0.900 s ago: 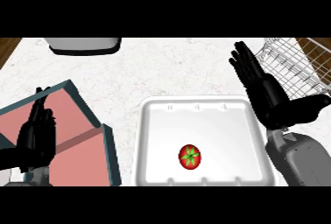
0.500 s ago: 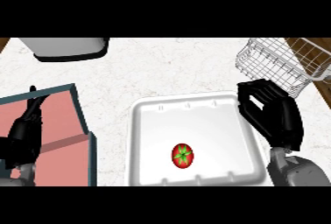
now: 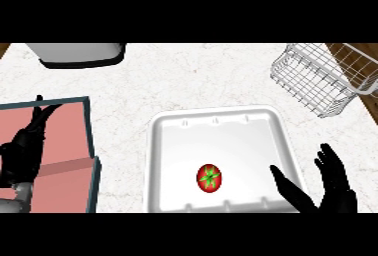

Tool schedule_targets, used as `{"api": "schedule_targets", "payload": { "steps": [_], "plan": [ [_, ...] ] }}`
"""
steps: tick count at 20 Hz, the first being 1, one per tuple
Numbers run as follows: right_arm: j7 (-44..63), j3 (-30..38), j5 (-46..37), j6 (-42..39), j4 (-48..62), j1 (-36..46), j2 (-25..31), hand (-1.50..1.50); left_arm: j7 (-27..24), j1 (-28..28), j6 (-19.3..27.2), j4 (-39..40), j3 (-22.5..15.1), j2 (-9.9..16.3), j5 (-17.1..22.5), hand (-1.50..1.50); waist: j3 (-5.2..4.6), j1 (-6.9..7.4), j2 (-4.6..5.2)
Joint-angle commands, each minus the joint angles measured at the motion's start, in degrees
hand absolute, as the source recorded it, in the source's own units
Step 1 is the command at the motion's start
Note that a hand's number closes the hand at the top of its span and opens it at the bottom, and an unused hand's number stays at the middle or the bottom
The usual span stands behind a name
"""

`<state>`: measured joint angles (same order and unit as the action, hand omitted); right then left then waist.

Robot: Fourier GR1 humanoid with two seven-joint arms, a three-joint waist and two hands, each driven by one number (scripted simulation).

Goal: Pick the tomato from the tray and place it in the tiered basket

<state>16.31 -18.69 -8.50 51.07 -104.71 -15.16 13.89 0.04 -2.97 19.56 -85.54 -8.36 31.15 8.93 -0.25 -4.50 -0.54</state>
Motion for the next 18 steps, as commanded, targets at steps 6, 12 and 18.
{"api": "schedule_targets", "payload": {
  "steps": [6, 12, 18],
  "plan": [
    [23.90, -10.32, -13.87, -12.54, -12.10, -8.34, 15.17, -1.50, 1.82, -2.90, -1.02, -1.01, -3.24, 0.10, -2.82, 0.00, -0.43, 4.40, 0.90],
    [47.69, -10.84, -21.84, -23.58, -23.11, -2.94, 18.86, -1.50, 3.04, -5.63, -3.76, 1.92, -1.90, 0.17, -0.65, 0.00, -0.33, 5.15, 0.96],
    [66.26, -12.07, -25.43, -31.93, -23.30, 7.91, 11.17, -1.50, 3.14, -6.72, -1.04, 1.65, -4.29, -2.52, -4.08, 0.00, -0.16, 5.94, 0.88]
  ]
}}
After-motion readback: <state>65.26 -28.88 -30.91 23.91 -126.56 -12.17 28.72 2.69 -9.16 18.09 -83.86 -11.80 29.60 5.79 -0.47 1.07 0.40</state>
